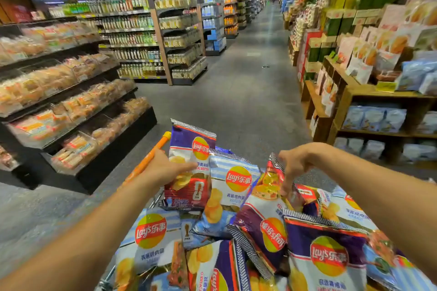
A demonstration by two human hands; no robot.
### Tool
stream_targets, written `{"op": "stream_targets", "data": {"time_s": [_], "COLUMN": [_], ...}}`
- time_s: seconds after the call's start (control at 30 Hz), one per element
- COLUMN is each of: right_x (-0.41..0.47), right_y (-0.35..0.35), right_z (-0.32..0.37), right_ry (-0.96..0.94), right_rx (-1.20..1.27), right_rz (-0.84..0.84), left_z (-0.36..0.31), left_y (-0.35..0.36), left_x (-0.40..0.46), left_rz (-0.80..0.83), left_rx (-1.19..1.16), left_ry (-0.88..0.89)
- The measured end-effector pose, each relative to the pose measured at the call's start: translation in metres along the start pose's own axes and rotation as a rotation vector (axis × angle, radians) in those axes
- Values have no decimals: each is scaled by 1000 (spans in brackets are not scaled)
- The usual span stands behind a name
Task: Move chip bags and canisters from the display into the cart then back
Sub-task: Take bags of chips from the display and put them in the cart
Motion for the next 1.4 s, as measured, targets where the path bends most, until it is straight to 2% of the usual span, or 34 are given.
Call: {"op": "stream_targets", "data": {"time_s": [0.07,0.1,0.23,0.33,0.47,0.7,0.8,0.93,1.13,1.3,1.4], "right_x": [2,5,4,-4,-25,-71,-95,-118,-159,-196,-222], "right_y": [24,33,24,15,-14,-87,-103,-107,-104,-96,-94], "right_z": [-1,-4,-8,1,29,84,102,115,127,106,87], "right_ry": [-35,-76,-140,-211,-337,-435,-465,-464,-474,-375,-306], "right_rx": [118,181,320,497,547,567,622,680,666,612,551], "right_rz": [96,83,-148,-210,-281,-504,-595,-624,-692,-772,-869], "left_z": [5,8,7,-1,-8,-28,-35,-52,-85,-95,-104], "left_y": [8,11,4,-6,-26,-73,-86,-79,-10,60,95], "left_x": [14,16,7,-7,-19,-43,-48,-64,-121,-184,-210], "left_rz": [26,36,34,81,88,-15,0,154,478,909,1031], "left_rx": [13,27,-99,-191,-240,-369,-421,-418,-272,-284,-243], "left_ry": [47,63,129,176,211,328,331,346,412,357,400]}}
Point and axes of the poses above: each hand's wrist, its own x-axis towards the middle knuckle, its own y-axis out of the palm, z = x × y, the point moved 10 cm from there along x, towards the middle knuckle, and after that the axes turned 13 degrees about -y, right-handed, at the moved point
